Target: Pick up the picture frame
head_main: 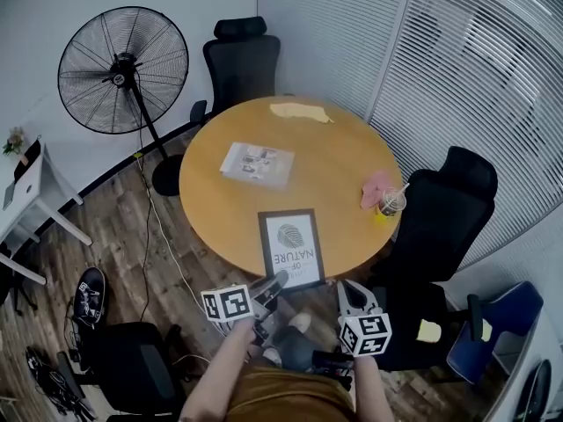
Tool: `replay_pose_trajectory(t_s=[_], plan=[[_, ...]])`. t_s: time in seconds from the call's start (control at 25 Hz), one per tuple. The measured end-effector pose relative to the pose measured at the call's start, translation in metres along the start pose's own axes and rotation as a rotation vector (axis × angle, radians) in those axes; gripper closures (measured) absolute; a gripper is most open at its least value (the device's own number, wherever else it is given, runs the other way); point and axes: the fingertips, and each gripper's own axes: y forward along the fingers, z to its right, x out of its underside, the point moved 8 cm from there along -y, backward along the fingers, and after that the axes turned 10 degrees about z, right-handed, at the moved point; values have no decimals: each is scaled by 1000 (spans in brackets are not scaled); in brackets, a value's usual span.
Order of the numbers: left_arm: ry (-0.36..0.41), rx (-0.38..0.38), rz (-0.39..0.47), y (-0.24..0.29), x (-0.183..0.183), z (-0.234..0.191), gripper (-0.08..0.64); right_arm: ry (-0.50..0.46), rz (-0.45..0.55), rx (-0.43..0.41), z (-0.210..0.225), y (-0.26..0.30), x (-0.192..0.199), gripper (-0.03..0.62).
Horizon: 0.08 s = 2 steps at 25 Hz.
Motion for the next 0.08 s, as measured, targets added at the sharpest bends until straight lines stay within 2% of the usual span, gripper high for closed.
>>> replay_pose_trajectory(t_s=[0.08], plan=[[0,4,8,2,-4,-1,518,-5,2,-4,1,5,-2,580]])
